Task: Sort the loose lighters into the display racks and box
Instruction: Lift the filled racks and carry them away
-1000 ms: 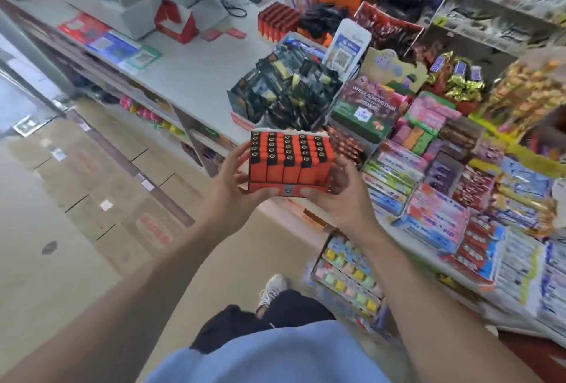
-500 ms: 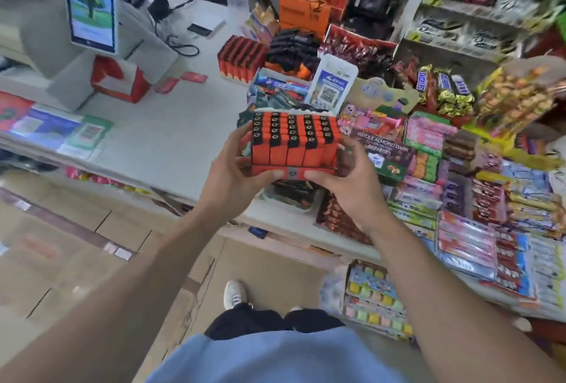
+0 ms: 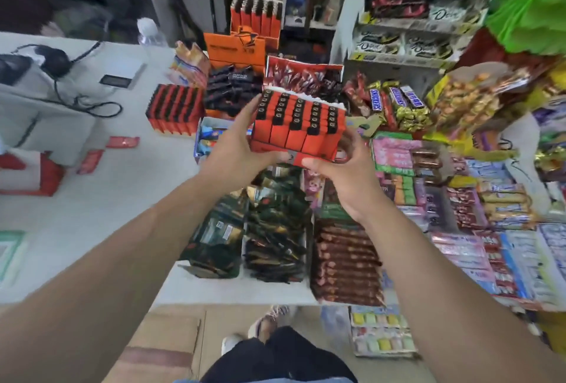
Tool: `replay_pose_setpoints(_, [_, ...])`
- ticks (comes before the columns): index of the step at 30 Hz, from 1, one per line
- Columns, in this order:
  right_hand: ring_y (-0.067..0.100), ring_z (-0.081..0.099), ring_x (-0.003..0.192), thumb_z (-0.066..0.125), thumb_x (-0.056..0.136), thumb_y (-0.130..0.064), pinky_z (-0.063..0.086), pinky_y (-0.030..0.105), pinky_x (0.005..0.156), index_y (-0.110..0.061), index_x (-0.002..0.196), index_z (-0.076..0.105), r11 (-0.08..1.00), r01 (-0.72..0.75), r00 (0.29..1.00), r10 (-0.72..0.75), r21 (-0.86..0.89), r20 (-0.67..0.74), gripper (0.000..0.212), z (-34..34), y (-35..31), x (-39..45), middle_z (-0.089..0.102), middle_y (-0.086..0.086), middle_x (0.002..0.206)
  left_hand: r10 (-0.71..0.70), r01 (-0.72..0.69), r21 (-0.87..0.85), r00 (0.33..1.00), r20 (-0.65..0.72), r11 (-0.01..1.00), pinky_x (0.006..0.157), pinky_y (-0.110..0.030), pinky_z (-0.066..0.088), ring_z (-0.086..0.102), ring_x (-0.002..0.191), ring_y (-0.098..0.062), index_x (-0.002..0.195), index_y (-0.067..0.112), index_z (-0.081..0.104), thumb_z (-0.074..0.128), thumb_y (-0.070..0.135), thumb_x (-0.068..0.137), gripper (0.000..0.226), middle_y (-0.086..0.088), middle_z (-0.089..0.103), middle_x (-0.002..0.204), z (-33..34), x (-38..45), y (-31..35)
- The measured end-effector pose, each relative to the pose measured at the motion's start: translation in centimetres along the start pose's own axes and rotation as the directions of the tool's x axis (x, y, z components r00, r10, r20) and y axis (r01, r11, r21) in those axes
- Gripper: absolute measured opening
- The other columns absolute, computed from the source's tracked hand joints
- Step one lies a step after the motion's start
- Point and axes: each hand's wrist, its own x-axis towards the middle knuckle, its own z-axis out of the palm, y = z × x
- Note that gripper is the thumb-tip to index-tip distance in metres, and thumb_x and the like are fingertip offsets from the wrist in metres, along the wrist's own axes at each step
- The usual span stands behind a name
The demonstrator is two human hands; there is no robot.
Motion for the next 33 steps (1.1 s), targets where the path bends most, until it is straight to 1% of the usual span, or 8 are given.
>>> replay_pose_setpoints(6, [0.009,0.066,0.114,0.095,0.063,-0.007,0.060,0.043,0.092,-0.033,0.137,0.044,1.000,0.001,0.997,-0.002,-0.012,-0.080,0.093,-0.7,-1.6,10.9,0.059,-0.003,0.138,0.038,-0.038,0.092,0.999,0.006,0.995,0.107,-0.038,0.050,0.065,0.118,-0.007,0.160,0.035,0.026,0.090,0.046,0.067,0.113,0.014,0.065,0.134,0.7,12.8,0.5])
replay_pose_setpoints(9, [0.012,0.060,0.124,0.096,0.056,-0.011,0.052,0.047,0.105,-0.028,0.139,0.044,0.998,0.031,0.993,-0.037,-0.050,-0.109,0.099,-0.3,-2.5,16.6,0.059,-0.004,0.138,0.033,-0.032,0.111,0.999,-0.001,0.993,0.112,-0.035,0.045,0.061,0.121,-0.006,0.153,0.030,0.041,0.089,0.043,0.071,0.095,0.015,0.065,0.130,0.4,18.7,0.6])
replay_pose_setpoints(12, [0.008,0.058,0.123,0.092,0.062,0.001,0.048,0.038,0.110,-0.019,0.140,0.044,0.997,0.048,0.985,-0.057,-0.062,-0.165,0.095,0.4,-3.1,21.5,0.056,-0.003,0.139,0.054,-0.049,0.251,0.998,-0.013,0.967,0.110,-0.028,0.040,0.056,0.123,-0.012,0.148,0.020,0.047,0.085,0.036,0.079,0.080,0.008,0.062,0.130,-0.2,23.5,0.5])
replay_pose_setpoints(15, [-0.001,0.059,0.114,0.088,0.066,0.008,0.052,0.023,0.100,-0.019,0.141,0.040,0.996,0.051,0.981,-0.062,-0.067,-0.182,0.093,1.2,-3.5,26.0,0.055,-0.002,0.139,-0.004,0.009,0.587,1.000,-0.009,0.809,0.119,-0.043,0.029,0.038,0.144,-0.032,0.153,0.011,0.036,0.078,0.038,0.084,0.085,-0.014,0.046,0.152,-0.5,27.8,-0.4])
replay_pose_setpoints(18, [0.001,0.061,0.113,0.090,0.063,0.006,0.054,0.030,0.101,-0.021,0.138,0.040,0.992,0.042,0.974,-0.067,-0.121,-0.216,0.094,2.0,-3.6,29.3,0.057,-0.005,0.133,-0.062,0.020,0.800,0.998,0.022,0.599,0.120,-0.052,0.019,0.029,0.147,-0.034,0.152,0.009,0.033,0.071,0.031,0.086,0.079,-0.015,0.039,0.155,-0.3,30.7,-0.8])
replay_pose_setpoints(24, [-0.003,0.059,0.104,0.086,0.070,0.007,0.053,0.024,0.097,-0.020,0.141,0.038,0.977,0.009,0.986,-0.044,-0.214,-0.159,0.090,2.8,-4.3,33.3,0.056,-0.014,0.118,-0.073,-0.059,0.862,0.991,0.111,0.503,0.122,-0.055,0.016,0.028,0.147,-0.035,0.159,0.008,0.023,0.065,0.034,0.090,0.085,-0.015,0.037,0.156,-0.5,32.9,-1.7])
replay_pose_setpoints(29, [0.008,0.063,0.118,0.081,0.074,0.010,0.053,0.040,0.105,-0.024,0.147,0.044,0.948,-0.018,0.997,-0.007,-0.316,-0.080,0.088,1.8,-4.3,36.1,0.063,-0.006,0.133,-0.049,-0.119,0.877,0.986,0.160,0.466,0.123,-0.056,0.017,0.031,0.145,-0.035,0.156,0.009,0.030,0.066,0.034,0.089,0.080,-0.014,0.040,0.154,-0.6,33.0,-2.0])
replay_pose_setpoints(33, [0.010,0.063,0.117,0.079,0.080,0.005,0.049,0.037,0.108,-0.029,0.138,0.051,0.882,-0.029,0.997,-0.004,-0.470,-0.071,0.072,2.2,-4.4,37.0,0.069,-0.008,0.125,-0.043,-0.127,0.872,0.985,0.167,0.473,0.123,-0.056,0.017,0.034,0.144,-0.036,0.152,0.008,0.037,0.067,0.036,0.087,0.077,-0.014,0.043,0.152,-0.7,32.8,-1.9])
